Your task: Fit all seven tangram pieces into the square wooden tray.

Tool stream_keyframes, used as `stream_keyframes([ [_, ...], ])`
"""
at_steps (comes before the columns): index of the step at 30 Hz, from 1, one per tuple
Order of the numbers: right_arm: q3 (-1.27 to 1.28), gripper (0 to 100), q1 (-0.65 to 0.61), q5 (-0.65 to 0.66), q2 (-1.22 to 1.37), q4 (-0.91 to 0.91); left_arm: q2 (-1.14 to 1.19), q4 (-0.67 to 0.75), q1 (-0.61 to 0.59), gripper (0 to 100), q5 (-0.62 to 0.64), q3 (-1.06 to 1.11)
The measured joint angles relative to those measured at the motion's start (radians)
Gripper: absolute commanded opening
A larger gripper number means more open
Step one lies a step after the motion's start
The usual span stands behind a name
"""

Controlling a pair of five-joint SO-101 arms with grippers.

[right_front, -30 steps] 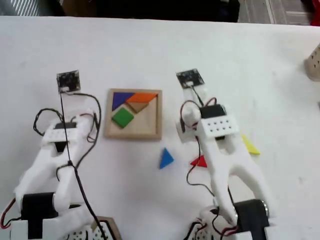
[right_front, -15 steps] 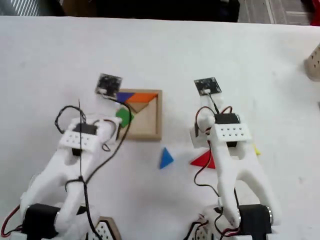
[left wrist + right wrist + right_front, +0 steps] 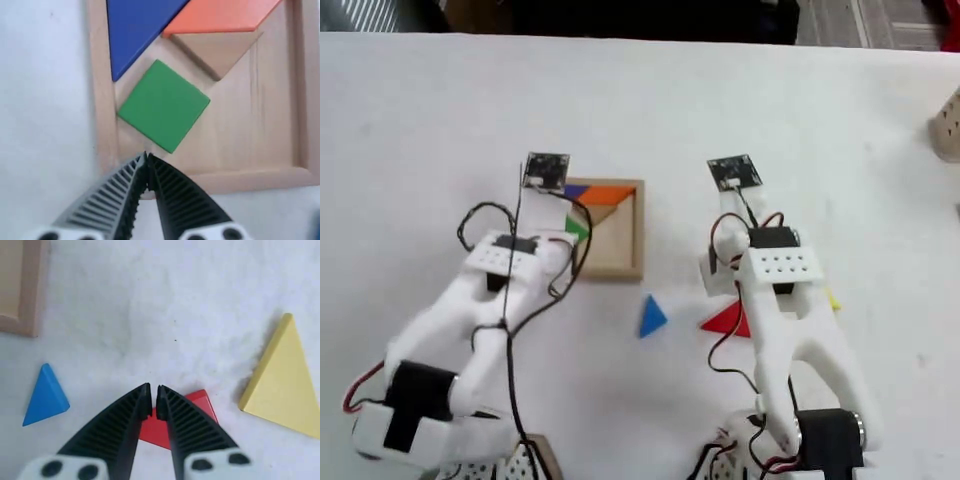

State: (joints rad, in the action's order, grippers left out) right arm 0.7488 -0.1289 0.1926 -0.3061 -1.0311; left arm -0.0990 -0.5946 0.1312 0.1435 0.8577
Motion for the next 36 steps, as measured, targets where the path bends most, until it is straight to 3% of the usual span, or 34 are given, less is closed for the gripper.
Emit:
stream_keyframes([
  [15,0.000,1.7,0.000,0.000,0.000,0.000,0.149,0.000,0.000,2,0.000,-0.181],
  [30,0.012,1.7,0.000,0.000,0.000,0.018,0.126,-0.025,-0.064,2,0.000,-0.221],
  [36,0.031,1.7,0.000,0.000,0.000,0.055,-0.038,-0.017,0.060,2,0.000,-0.086],
])
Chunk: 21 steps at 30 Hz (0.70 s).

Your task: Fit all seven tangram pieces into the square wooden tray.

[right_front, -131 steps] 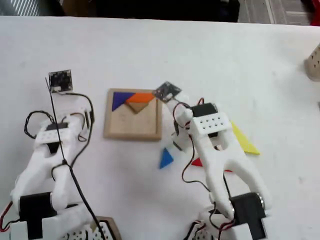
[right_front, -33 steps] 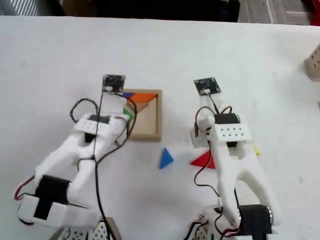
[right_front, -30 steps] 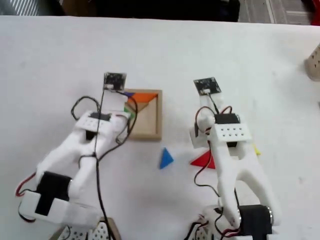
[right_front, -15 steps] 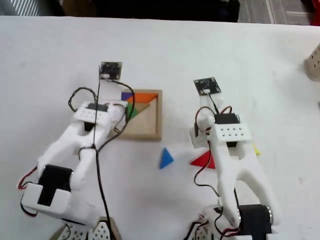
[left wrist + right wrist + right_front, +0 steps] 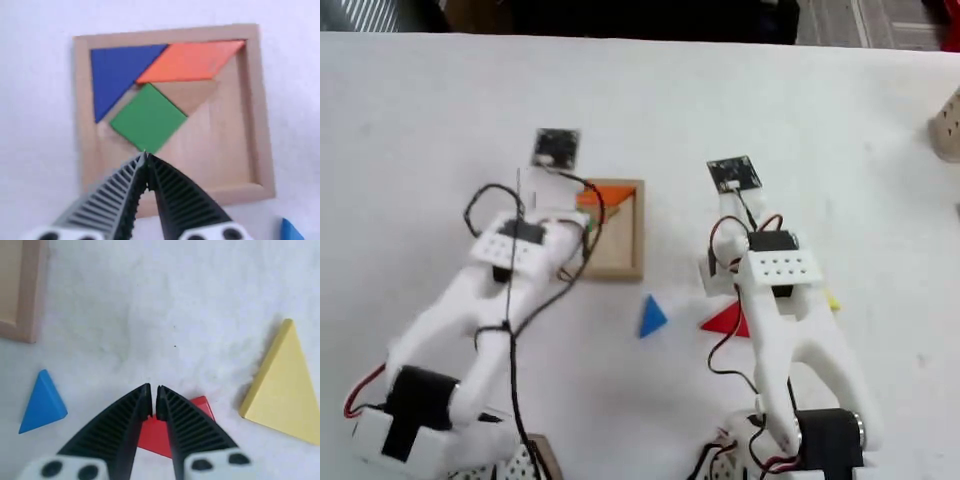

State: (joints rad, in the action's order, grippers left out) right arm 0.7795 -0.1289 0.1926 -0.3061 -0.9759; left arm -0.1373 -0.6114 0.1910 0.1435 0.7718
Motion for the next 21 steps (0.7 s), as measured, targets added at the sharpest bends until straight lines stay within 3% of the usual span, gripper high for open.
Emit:
stream_keyframes([
  [5,0.000,1.7,-0.002,0.000,0.000,0.000,-0.008,0.123,0.051,2,0.000,0.078],
  [14,0.003,1.7,0.000,0.000,0.000,0.000,0.186,0.132,-0.005,2,0.003,-0.034],
  [21,0.003,1.7,-0.002,0.000,0.000,0.000,0.206,0.130,-0.034,2,0.003,-0.075],
])
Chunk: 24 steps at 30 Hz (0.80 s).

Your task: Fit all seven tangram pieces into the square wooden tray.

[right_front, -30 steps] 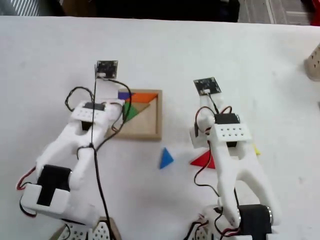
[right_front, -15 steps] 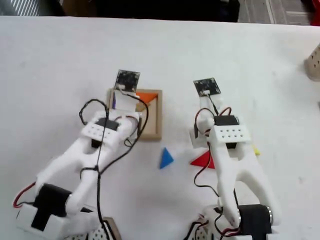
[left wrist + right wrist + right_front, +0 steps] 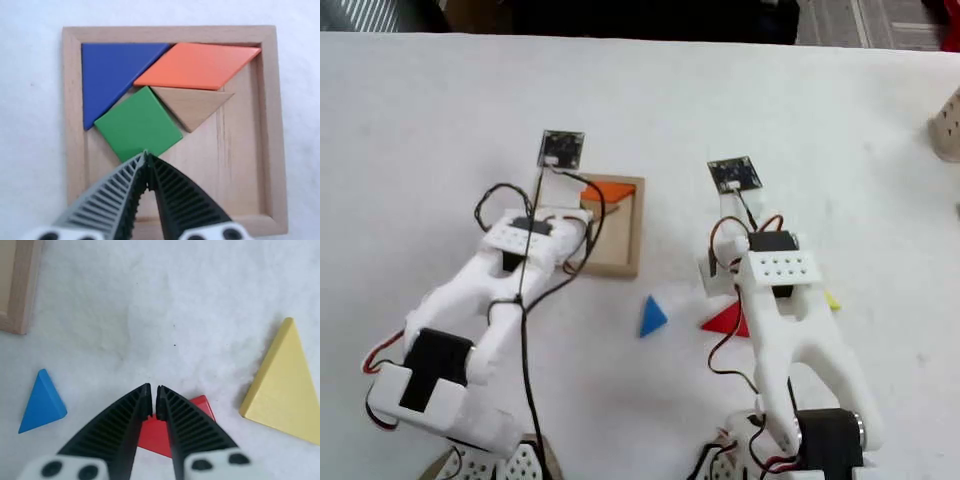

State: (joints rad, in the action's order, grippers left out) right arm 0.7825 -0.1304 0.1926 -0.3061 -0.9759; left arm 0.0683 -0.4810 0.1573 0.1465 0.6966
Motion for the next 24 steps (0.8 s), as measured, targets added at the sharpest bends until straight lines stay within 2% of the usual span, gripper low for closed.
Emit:
stream_keyframes([
  [6,0.000,1.7,0.002,0.000,0.000,0.000,-0.017,-0.057,-0.003,2,-0.002,-0.003],
  [10,0.000,1.7,0.002,0.000,0.000,0.000,-0.106,-0.081,0.041,2,-0.002,0.029],
  [18,0.000,1.7,0.002,0.000,0.000,0.000,-0.163,0.021,0.127,2,-0.002,0.081],
  [24,0.000,1.7,0.026,0.002,0.000,0.000,-0.018,0.037,0.143,2,-0.002,-0.003],
])
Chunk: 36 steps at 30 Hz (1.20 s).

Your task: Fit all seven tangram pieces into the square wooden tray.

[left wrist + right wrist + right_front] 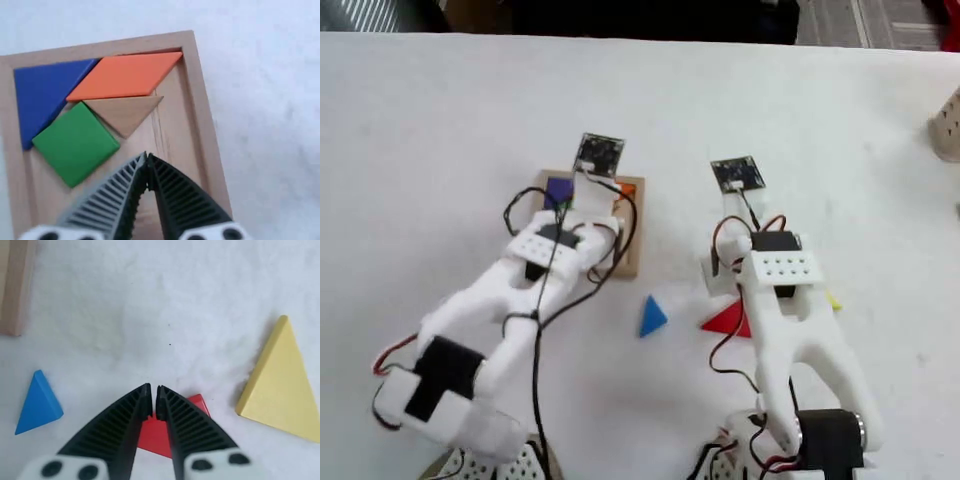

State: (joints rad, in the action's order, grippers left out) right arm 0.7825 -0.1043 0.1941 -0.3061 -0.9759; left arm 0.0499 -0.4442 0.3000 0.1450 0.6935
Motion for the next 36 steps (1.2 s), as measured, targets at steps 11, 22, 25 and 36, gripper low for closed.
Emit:
stream_keyframes([
  [11,0.000,1.7,0.011,0.000,0.000,0.000,0.127,0.000,-0.023,2,0.000,-0.100],
  [22,0.000,1.7,0.009,0.000,0.000,0.000,0.126,0.000,-0.097,2,0.000,-0.101],
  [25,0.000,1.7,0.009,0.000,0.000,0.000,0.110,0.000,-0.098,2,0.000,-0.100],
  [36,0.000,1.7,0.009,0.000,0.000,0.000,-0.199,-0.002,-0.112,2,-0.002,0.101],
])
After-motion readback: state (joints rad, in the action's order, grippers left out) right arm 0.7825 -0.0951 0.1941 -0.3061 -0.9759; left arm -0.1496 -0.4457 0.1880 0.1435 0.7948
